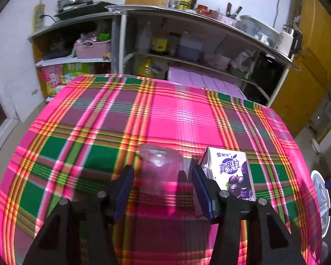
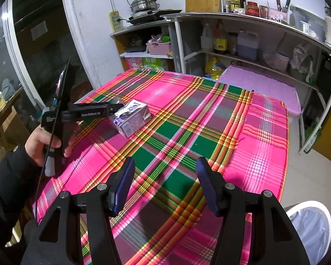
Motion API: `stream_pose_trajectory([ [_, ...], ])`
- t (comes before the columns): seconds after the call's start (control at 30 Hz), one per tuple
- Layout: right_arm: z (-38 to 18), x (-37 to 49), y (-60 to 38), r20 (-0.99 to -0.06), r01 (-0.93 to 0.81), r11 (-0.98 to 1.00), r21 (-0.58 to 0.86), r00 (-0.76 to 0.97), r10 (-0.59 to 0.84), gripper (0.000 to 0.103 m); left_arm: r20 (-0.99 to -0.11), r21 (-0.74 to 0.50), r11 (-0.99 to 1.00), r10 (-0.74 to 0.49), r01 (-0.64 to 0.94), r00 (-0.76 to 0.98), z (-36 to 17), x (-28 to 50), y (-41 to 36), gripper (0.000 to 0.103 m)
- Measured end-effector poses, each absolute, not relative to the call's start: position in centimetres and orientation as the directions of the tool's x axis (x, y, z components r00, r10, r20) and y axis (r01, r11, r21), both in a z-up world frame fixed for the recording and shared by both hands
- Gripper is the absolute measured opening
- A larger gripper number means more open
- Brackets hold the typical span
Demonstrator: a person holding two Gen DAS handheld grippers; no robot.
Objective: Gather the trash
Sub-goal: 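Grasp the clear plastic cup with left gripper while right gripper grasps the purple juice box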
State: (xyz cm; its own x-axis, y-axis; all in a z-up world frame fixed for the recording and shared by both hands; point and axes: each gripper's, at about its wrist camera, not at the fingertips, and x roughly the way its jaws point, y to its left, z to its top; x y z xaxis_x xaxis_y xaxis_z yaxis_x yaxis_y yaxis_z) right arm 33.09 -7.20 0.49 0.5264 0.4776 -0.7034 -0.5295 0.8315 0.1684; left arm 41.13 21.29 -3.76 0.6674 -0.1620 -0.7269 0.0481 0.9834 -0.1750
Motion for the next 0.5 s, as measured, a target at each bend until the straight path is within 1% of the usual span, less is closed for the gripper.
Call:
stream_pose_trajectory([
  [0.07,0.5,33.0,-7.3,-0.704,-0.526,0.833,0.17,0.527,0.477,0.058,-0.735,-0.189,0.98,-0.185,0.064,0.653,-4.0,41.6,20.9,0.053],
  [0.13,0.5,33.0,-7.5,-0.704,-0.523,0.835,0.173,0.528,0.476,0.058,-0.75,-0.18,0.981,-0.184,0.071,0.635,-4.3,41.9,20.4,0.042],
  [0.17,0.5,33.0,-7.7,-0.704,-0.52,0.836,0.174,0.528,0.475,0.058,-0.758,-0.176,0.981,-0.188,0.082,0.624,-4.6,42.2,20.0,0.033],
  [0.2,0.4,33.0,-7.8,-0.705,-0.518,0.838,0.174,0.529,0.473,0.058,-0.763,-0.172,0.981,-0.189,0.088,0.619,-4.7,42.2,19.8,0.029],
  [0.4,0.3,33.1,-8.3,-0.706,-0.503,0.845,0.183,0.531,0.469,0.058,-0.752,-0.152,0.98,-0.2,0.13,0.628,-4.3,42.1,18.4,0.028],
  [0.5,0.2,33.2,-8.6,-0.704,-0.499,0.846,0.188,0.532,0.47,0.058,-0.741,-0.174,0.973,-0.233,0.155,0.63,-4.1,41.8,17.8,0.027],
])
